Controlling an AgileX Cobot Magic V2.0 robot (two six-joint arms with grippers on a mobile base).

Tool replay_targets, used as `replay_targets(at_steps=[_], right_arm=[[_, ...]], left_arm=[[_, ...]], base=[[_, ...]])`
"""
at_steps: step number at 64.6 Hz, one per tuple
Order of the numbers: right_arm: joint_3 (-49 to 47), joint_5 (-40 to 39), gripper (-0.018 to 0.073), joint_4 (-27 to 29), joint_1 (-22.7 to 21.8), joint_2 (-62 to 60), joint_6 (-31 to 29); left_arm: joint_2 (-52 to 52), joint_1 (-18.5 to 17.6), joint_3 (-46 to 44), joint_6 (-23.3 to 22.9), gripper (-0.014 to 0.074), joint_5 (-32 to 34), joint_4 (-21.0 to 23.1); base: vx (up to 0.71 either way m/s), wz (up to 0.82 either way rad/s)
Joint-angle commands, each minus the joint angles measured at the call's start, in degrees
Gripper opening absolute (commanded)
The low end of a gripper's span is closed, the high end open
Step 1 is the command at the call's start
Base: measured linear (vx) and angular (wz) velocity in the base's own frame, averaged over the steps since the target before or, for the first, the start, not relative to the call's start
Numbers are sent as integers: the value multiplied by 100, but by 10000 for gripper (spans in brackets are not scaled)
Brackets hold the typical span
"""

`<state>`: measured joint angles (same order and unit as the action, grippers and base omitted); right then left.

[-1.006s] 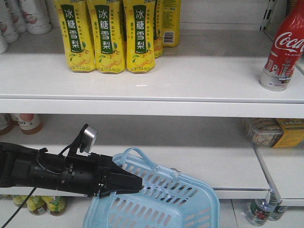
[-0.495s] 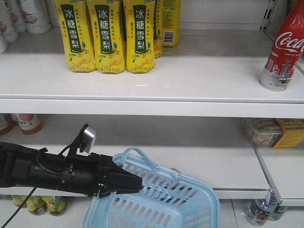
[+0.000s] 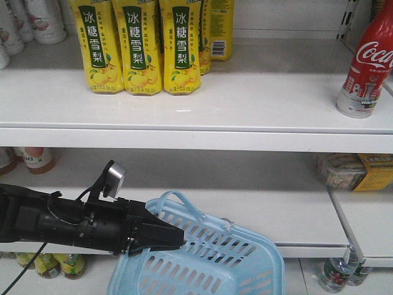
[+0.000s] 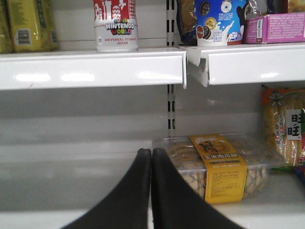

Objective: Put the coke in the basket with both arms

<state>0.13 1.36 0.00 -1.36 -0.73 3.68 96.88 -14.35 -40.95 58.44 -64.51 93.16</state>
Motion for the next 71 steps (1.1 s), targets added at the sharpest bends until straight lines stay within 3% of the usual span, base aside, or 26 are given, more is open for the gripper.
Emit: replay_targets(at_steps=[1,22,31,46,60,71], right_arm=[[-590,-448,-10,71,-15,264,10],[-2379,241,-10,36,-15,1753,96],[-2471,41,-10,0,-15,2018,116],[-2471,476,2,-134,-15,2029,91],[-2538,627,116,-278,-15,2035,96],[-2544,587,288,-278,-15,2035,96]], left_arm=[[-253,-23,-115,106,-6,-314,433],[-253,-23,-115,106,-6,-314,433],[-253,-23,-115,106,-6,-314,433],[-253,-23,-115,106,-6,-314,433],[-253,-23,-115,106,-6,-314,433],[-253,-23,-115,106,-6,-314,433]], base=[[0,0],[0,0],[0,0],[0,0],[0,0],[0,0]])
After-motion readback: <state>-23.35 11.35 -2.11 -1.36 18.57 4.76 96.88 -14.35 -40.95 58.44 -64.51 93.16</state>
